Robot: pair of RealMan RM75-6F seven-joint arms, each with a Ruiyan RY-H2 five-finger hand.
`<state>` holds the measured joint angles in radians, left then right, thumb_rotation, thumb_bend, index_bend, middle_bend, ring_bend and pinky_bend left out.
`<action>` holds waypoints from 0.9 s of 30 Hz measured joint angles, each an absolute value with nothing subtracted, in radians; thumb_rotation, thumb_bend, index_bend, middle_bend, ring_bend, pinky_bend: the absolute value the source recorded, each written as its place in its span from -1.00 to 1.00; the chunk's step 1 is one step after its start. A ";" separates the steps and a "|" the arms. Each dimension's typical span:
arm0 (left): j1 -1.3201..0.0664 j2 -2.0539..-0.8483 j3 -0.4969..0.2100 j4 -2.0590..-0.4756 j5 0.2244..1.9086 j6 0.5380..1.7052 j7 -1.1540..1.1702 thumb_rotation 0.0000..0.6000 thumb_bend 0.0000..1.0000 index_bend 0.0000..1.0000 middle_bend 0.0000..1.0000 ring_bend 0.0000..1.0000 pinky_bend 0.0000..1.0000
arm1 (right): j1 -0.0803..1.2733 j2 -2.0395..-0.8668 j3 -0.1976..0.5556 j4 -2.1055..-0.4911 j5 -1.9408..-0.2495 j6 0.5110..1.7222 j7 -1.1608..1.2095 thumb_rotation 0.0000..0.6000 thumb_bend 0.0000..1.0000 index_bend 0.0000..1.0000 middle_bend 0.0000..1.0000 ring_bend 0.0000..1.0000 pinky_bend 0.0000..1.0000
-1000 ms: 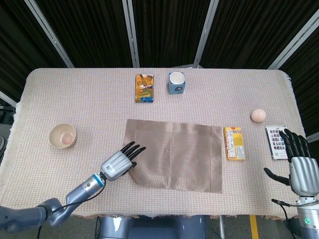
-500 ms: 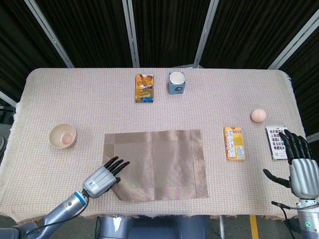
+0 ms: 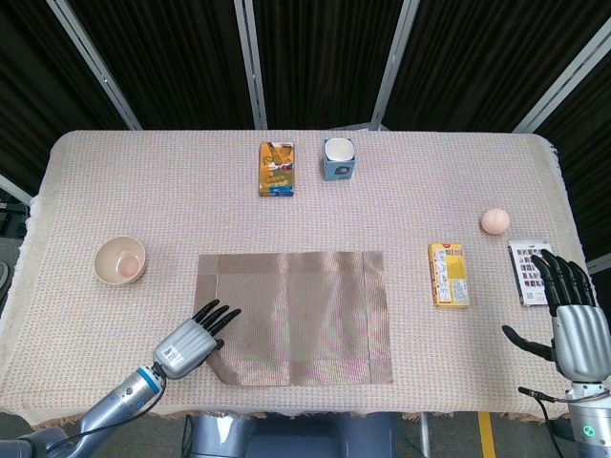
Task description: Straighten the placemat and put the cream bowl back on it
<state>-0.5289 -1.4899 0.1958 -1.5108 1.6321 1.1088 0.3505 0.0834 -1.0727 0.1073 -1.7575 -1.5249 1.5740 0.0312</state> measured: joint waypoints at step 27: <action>-0.437 -1.243 0.061 -1.488 1.470 1.295 0.069 1.00 -1.00 -1.00 -1.00 -1.00 -1.00 | 0.078 -1.071 0.097 -1.768 -1.558 1.577 0.025 1.00 -1.00 -1.00 -1.00 -1.00 -1.00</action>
